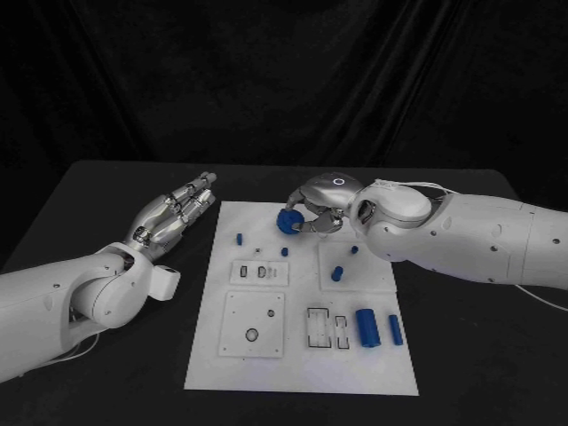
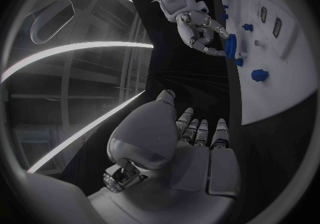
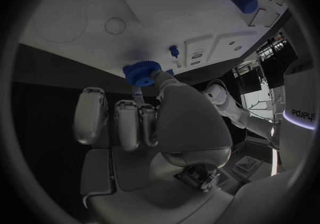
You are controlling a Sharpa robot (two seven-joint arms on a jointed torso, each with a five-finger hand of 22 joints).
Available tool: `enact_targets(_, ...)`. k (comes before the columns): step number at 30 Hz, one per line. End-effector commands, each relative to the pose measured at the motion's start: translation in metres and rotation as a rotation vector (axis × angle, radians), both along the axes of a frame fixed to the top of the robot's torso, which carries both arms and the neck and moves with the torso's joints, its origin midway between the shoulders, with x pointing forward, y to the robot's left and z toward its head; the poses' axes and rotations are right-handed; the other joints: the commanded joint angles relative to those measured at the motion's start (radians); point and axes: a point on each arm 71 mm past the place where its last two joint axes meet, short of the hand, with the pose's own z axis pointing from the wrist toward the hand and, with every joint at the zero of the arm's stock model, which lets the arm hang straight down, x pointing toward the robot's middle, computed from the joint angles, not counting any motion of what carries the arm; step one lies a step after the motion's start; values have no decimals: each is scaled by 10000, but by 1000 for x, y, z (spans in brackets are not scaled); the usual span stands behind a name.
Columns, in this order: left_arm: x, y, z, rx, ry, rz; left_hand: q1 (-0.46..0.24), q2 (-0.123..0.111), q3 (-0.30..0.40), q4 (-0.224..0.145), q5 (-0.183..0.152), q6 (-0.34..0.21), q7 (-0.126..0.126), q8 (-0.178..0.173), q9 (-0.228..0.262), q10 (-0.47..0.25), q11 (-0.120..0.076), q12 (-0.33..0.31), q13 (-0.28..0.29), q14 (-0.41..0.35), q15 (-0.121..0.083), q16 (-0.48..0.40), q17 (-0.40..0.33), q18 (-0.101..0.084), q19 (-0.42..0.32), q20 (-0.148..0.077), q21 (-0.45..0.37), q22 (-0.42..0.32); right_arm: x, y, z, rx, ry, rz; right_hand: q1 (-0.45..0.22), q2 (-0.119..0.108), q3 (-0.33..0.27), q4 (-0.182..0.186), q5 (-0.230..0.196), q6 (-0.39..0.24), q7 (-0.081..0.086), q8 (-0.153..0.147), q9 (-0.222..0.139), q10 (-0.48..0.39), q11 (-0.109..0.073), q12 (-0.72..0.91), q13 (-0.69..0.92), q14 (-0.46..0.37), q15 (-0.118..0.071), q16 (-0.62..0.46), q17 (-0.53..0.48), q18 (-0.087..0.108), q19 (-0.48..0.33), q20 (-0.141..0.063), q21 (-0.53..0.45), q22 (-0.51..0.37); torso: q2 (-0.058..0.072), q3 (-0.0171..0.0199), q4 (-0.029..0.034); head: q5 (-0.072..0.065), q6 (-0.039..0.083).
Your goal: Assemble the parts on the task board
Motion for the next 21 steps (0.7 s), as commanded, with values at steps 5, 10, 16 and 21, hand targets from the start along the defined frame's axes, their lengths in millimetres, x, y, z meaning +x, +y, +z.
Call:
enact_targets(5,0,-3,1,-116,-56,-175,92,19,55,-23,44,8,77,60,12,4,69,33,8,-4,88,-66,-9,158,26,65,-58,-10,4,8,-9,-465,379,-70,53,-41,58,40,-48,227,-154,2545,4239,1040,65,25,2610,813,-13,-5,1850,-110,29,57,-37,1254,11,-1,54,-69,-28)
enact_targets(10,0,-4,1,-121,-40,-202,102,19,65,-32,49,11,82,61,13,5,74,35,9,-4,94,-66,-9,159,26,78,-58,-10,7,11,-11,-602,475,-138,34,-53,77,51,-115,212,-114,2418,4163,1040,99,25,2610,803,13,-37,1823,-100,4,79,-93,1239,14,5,43,-85,-25)
enact_targets(16,0,-5,1,-125,-24,-232,102,19,65,-32,49,11,82,61,13,5,74,35,9,-4,94,-66,-9,159,26,78,-58,-10,8,16,-13,-689,537,-161,12,-69,92,54,-194,161,-79,2235,4062,1040,123,25,2610,793,35,-64,1801,-92,-12,106,-137,1234,15,1,42,-95,-22)
enact_targets(21,0,-5,1,-124,-14,-243,102,19,65,-32,49,11,82,61,13,5,74,35,9,-4,94,-66,-9,159,26,78,-58,-10,8,18,-14,-734,573,-161,-53,-73,100,78,-368,50,-24,1857,3860,1040,168,25,2610,785,71,-88,1785,-82,-31,147,-201,1233,6,3,32,-90,-25)
